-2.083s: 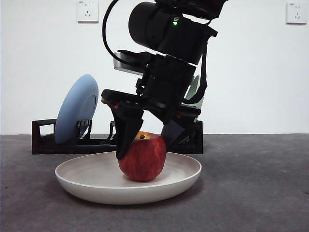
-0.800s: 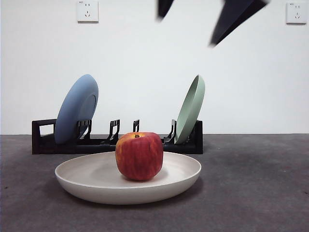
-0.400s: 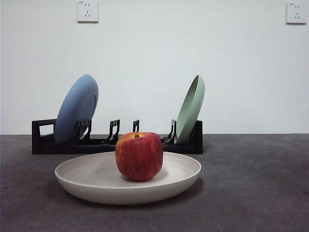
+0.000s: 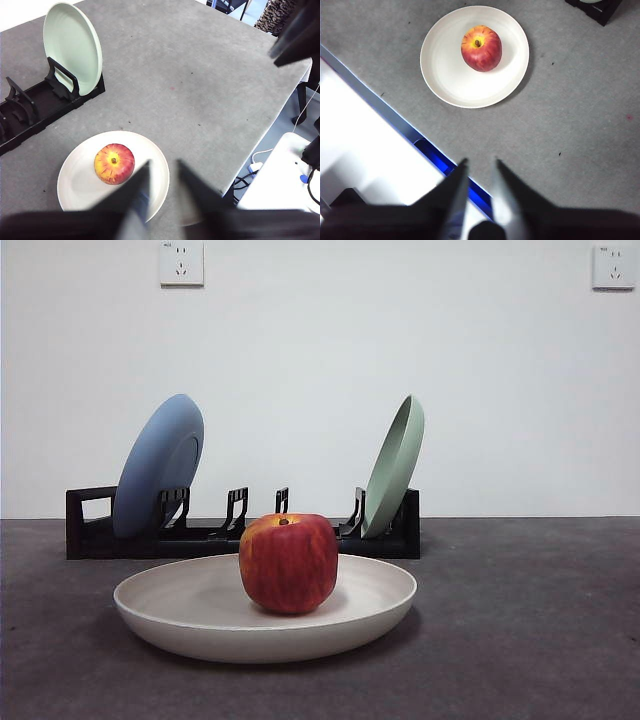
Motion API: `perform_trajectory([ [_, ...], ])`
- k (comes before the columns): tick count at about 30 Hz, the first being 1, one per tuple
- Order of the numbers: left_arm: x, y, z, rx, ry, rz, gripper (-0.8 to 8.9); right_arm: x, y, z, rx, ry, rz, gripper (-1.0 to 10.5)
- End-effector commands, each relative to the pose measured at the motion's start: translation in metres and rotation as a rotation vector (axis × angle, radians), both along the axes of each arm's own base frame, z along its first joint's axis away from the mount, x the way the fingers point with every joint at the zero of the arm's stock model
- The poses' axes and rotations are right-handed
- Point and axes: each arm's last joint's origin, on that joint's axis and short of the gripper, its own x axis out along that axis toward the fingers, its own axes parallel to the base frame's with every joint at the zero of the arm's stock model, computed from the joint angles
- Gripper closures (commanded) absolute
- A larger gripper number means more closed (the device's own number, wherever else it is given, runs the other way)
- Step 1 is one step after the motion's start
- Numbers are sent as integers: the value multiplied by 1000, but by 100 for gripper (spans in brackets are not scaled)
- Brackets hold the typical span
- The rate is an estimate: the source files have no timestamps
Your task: Take the yellow plate from the plate rack,put the plate on the table,take the apple from the table,put the apple in the plate
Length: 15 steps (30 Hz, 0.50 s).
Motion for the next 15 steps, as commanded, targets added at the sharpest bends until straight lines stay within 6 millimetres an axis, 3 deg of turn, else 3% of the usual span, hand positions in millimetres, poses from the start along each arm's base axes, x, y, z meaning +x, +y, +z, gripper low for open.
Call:
perform_trajectory([
  [1,0,1,0,1,-6,3,822,-3,-3,0,-7,10,-2,958],
  [15,0,1,0,1,-6,3,817,-2,-2,0,-9,13,-5,945],
])
